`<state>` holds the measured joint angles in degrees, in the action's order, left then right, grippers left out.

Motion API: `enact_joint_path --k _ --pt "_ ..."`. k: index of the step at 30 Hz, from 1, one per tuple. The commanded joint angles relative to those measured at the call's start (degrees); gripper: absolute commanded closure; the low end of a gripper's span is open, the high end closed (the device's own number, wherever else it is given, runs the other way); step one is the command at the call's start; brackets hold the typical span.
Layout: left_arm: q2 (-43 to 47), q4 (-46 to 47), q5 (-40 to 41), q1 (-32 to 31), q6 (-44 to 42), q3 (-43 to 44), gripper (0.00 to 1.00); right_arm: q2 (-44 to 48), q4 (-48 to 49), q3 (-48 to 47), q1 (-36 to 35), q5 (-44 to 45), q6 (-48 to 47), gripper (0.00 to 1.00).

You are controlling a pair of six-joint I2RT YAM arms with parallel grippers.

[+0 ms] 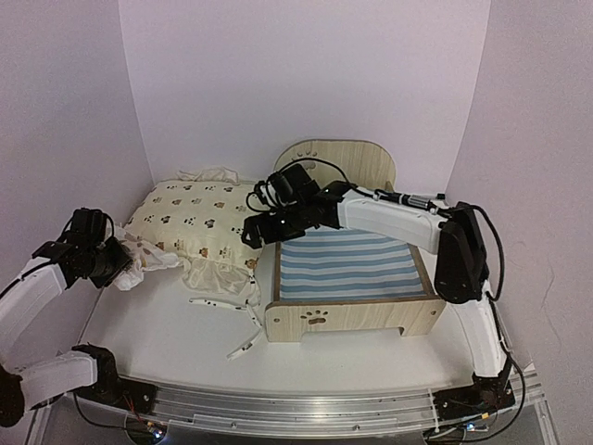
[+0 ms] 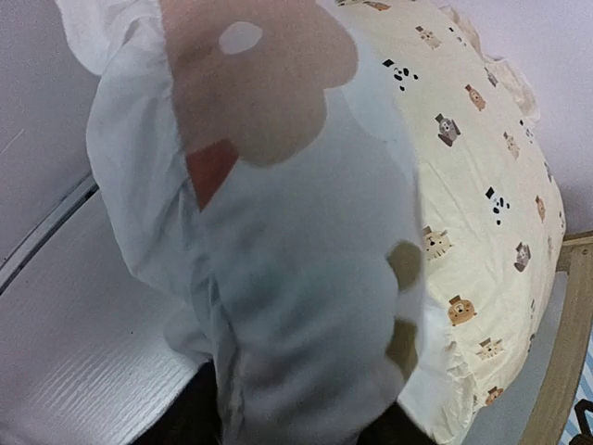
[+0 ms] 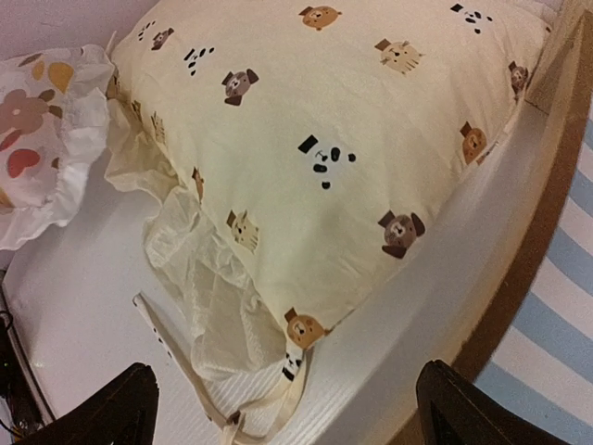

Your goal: Set up the pet bed

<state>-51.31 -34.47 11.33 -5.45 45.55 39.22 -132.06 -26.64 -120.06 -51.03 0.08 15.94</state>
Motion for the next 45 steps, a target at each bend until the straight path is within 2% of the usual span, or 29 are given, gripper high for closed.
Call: enact_joint_path --k 1,2,5,9,12,14,18,21,26,31,37,38,39,41,42,43,45 --pt "7.82 -2.96 0.61 0.16 3.98 1.65 0.08 11.47 -1.37 5.65 -0.62 3.74 0.5 0.02" --pt "9.64 -2.9 0.36 0.14 3.51 2.43 0.01 13.13 -1.39 7.27 -0.69 5.1 0.76 0.02" --pt "12.38 0.35 -0.17 0.14 -0.83 4.75 0.0 18.39 -1.34 12.49 -0.72 10.36 2.49 0.02" --pt "6.77 1.6 -2.16 0.16 -2.29 9.56 0.0 23.79 -1.24 19.6 -0.74 15.89 2.21 0.02" --pt "2.69 8.71 -8.06 0.06 -5.4 10.19 0.0 27.43 -1.39 24.45 -0.74 18.24 0.86 0.02" --pt "-3.37 13.41 -10.96 -0.26 -8.38 11.15 0.01 29.96 -1.4 27.39 -0.73 18.89 -0.19 0.02" --pt "-22.78 13.89 -10.8 -3.84 -14.69 20.13 0.0 34.01 -1.38 33.89 -0.73 21.68 -1.82 0.02" --pt "-34.56 13.95 -4.43 -9.23 -20.47 27.4 0.0 36.82 -1.39 37.88 -0.74 25.28 -2.77 0.02" --pt "-54.06 8.07 -4.63 -11.14 -23.14 41.84 0.0 40.61 -1.39 43.21 -0.73 25.43 -2.45 0.02" --pt "-64.62 3.87 -0.43 -11.74 -22.6 48.82 0.0 43.25 -1.4 46.88 -0.73 24.28 -1.27 0.02" --pt "-69.4 6.78 -1.1 -11.95 -20.23 48.65 0.02 42.9 -1.41 47.98 -0.69 24.13 -1.22 0.02" --pt "-69.71 7.73 -0.63 -11.95 -20.51 48.44 0.12 42.71 -1.42 48.03 -0.7 24.12 -1.26 0.02" --pt "-70.04 8.45 -0.4 -11.95 -20.8 48.39 0.29 42.56 -1.42 48.07 -0.73 24.09 -1.29 0.02" --pt "-70.37 9.59 -1.19 -11.97 -21.59 48.55 0.71 42.29 -1.4 48.1 -0.73 24.18 -1.4 0.02" --pt "-70.14 10.45 -2.22 -12.0 -22.29 48.42 0.85 42.16 -1.39 48.11 -0.73 24.35 -1.48 0.02" --pt "-69.24 10.95 -2.52 -12.09 -22.57 48.15 0.96 41.98 -1.39 48.09 -0.7 24.51 -1.56 0.02" --pt "-66.68 12.01 -2.44 -12.14 -23.34 47.47 1.0 41.64 -1.39 47.92 -0.74 24.78 -1.62 0.02"
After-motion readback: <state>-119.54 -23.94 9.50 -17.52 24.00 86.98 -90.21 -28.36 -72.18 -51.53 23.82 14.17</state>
